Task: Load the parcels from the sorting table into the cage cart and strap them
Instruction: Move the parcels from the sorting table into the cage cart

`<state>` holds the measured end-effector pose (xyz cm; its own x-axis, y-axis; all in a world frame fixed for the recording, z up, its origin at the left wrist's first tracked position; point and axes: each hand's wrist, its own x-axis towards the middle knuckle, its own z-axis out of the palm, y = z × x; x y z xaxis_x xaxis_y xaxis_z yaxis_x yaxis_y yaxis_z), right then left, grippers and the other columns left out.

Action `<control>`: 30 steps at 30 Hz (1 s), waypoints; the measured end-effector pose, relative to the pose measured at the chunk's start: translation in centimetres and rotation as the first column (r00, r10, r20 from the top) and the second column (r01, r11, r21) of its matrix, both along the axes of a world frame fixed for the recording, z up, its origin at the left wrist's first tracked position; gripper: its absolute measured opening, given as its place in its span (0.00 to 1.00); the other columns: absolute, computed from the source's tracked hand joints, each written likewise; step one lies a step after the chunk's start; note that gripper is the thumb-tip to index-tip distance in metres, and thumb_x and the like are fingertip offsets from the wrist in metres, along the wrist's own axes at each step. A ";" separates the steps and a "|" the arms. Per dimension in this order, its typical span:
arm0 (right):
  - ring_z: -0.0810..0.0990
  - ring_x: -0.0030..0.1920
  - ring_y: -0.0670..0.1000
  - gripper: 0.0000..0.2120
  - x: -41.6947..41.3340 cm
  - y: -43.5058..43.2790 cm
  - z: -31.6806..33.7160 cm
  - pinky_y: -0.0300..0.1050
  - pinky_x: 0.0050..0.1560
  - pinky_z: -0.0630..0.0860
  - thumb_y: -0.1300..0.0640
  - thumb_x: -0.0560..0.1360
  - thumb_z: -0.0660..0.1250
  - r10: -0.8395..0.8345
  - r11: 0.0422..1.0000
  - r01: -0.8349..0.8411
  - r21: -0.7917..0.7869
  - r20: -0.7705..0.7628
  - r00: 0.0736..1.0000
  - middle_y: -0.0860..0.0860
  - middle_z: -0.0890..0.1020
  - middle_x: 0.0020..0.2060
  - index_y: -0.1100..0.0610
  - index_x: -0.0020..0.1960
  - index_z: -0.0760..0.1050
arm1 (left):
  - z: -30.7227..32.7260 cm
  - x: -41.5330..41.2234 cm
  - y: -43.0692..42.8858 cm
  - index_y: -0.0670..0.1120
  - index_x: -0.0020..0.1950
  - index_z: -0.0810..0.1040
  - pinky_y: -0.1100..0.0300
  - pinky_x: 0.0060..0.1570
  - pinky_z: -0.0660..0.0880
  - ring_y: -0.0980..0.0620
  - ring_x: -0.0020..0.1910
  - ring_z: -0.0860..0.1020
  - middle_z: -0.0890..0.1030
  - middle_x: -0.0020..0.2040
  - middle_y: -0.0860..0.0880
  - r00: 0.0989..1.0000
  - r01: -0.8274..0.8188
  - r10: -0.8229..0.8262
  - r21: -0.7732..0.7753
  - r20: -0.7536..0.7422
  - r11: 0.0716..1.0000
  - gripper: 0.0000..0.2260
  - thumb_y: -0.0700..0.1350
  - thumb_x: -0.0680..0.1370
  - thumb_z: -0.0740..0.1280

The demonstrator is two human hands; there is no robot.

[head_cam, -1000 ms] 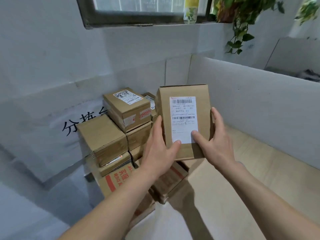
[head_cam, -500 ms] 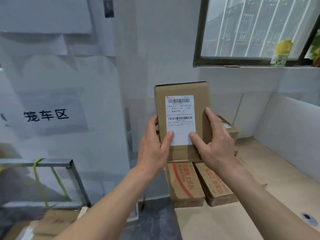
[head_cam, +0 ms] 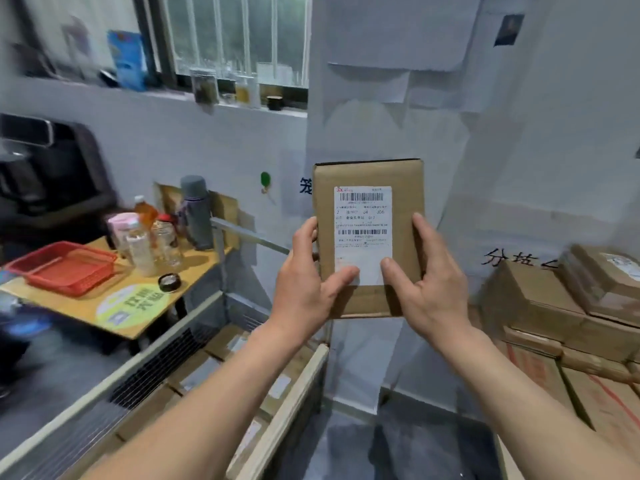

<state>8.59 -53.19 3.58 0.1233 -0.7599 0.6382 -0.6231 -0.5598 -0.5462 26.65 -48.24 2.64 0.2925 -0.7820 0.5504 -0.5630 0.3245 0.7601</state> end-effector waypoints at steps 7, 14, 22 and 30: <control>0.72 0.66 0.48 0.35 13.6 4.1 -1.9 0.42 0.62 0.68 0.47 0.74 0.73 0.221 0.975 -0.220 0.033 -0.031 0.975 0.48 0.73 0.70 0.49 0.77 0.63 | -2.0 12.7 8.0 0.49 0.74 0.60 0.69 0.56 0.69 0.63 0.59 0.71 0.73 0.64 0.57 0.983 -0.183 0.184 0.059 -0.011 0.981 0.37 0.47 0.71 0.77; 0.75 0.65 0.50 0.31 24.0 5.4 -5.2 0.44 0.61 0.70 0.48 0.74 0.73 0.406 0.913 -0.397 0.094 -0.103 0.908 0.50 0.77 0.68 0.52 0.74 0.68 | -6.1 20.8 12.1 0.50 0.79 0.55 0.62 0.63 0.70 0.68 0.62 0.68 0.74 0.69 0.55 0.923 -0.358 0.375 0.166 -0.084 0.919 0.43 0.45 0.71 0.77; 0.76 0.65 0.50 0.31 33.0 4.2 -15.4 0.46 0.61 0.72 0.48 0.73 0.74 0.635 0.758 -0.567 0.322 -0.166 0.755 0.48 0.77 0.67 0.52 0.74 0.69 | -16.2 25.7 14.4 0.57 0.78 0.52 0.50 0.67 0.70 0.54 0.69 0.71 0.71 0.72 0.56 0.772 -0.522 0.618 0.409 -0.146 0.748 0.45 0.47 0.71 0.77; 0.77 0.62 0.51 0.32 35.0 5.2 -32.0 0.48 0.60 0.74 0.44 0.74 0.71 0.815 0.523 -0.486 0.700 -0.243 0.526 0.47 0.78 0.66 0.48 0.75 0.66 | -31.5 24.2 17.4 0.60 0.77 0.53 0.62 0.56 0.69 0.60 0.60 0.72 0.71 0.57 0.68 0.595 -0.426 0.770 0.721 -0.232 0.547 0.42 0.43 0.73 0.76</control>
<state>43.57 -47.96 -28.46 0.8799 -0.4560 -0.1340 -0.4366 -0.6641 -0.6069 50.84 -30.84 -28.90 0.8824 -0.3840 -0.2719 0.0447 -0.5069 0.8608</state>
